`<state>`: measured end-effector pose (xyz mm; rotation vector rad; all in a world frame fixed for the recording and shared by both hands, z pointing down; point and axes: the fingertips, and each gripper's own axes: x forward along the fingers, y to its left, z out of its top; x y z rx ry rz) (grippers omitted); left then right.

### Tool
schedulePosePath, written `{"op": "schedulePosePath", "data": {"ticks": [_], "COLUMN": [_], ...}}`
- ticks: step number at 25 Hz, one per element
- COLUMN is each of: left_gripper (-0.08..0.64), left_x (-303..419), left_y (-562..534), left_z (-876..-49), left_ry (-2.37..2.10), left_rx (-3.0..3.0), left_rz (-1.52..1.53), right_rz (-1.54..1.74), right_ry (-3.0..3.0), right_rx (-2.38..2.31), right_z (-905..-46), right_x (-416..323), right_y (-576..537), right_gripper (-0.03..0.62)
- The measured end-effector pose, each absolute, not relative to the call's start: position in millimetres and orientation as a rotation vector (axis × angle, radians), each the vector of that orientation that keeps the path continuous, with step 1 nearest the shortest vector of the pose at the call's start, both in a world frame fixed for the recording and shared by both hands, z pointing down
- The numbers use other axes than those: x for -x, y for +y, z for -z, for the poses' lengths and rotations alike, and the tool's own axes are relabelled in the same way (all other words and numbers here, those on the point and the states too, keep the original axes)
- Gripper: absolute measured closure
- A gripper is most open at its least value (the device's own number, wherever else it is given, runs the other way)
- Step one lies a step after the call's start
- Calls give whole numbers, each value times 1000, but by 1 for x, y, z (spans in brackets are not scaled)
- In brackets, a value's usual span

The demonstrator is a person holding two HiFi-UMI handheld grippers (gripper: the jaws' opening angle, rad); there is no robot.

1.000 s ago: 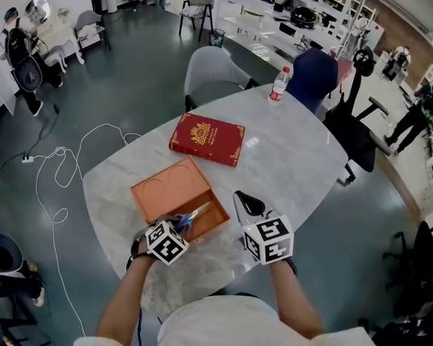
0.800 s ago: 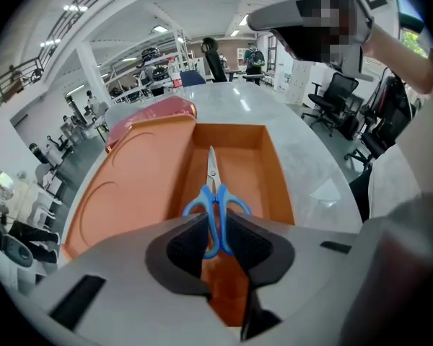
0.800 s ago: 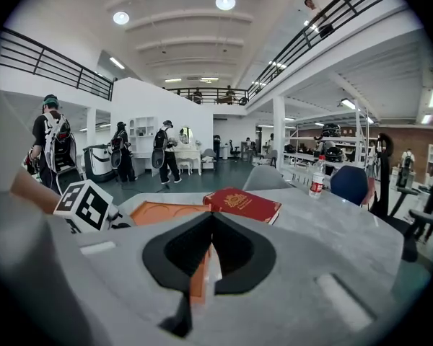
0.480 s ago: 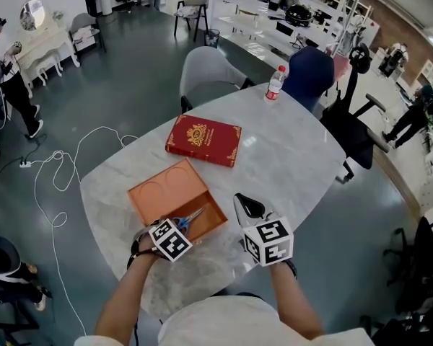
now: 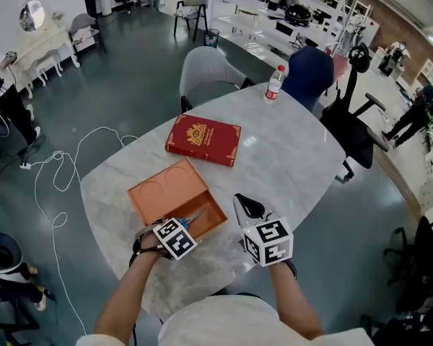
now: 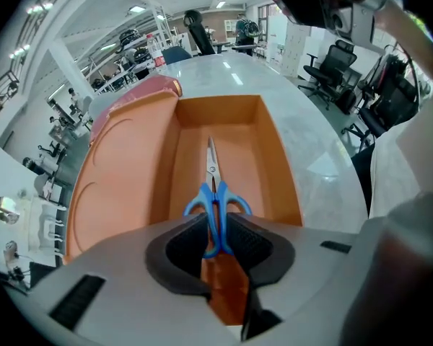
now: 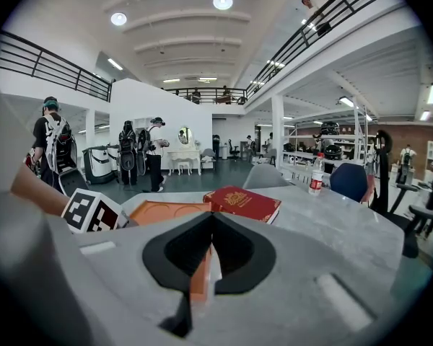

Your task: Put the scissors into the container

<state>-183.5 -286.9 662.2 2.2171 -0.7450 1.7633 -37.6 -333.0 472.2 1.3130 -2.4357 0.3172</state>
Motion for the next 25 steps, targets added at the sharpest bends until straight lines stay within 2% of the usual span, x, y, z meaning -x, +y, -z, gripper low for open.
{"op": "schedulePosePath", "data": {"ticks": [25], "left_gripper": [479], "left_x": [189], "left_y": [-287], "left_z": [-650], "left_ry": [-824], "left_rx": [-2250], "left_rz": [-1707], "right_rz": [-299], "right_ry": [-2448], "right_rx": [-1278], "right_z": [-470], "right_x": [40], "right_y": [-326], "right_gripper": [588]}}
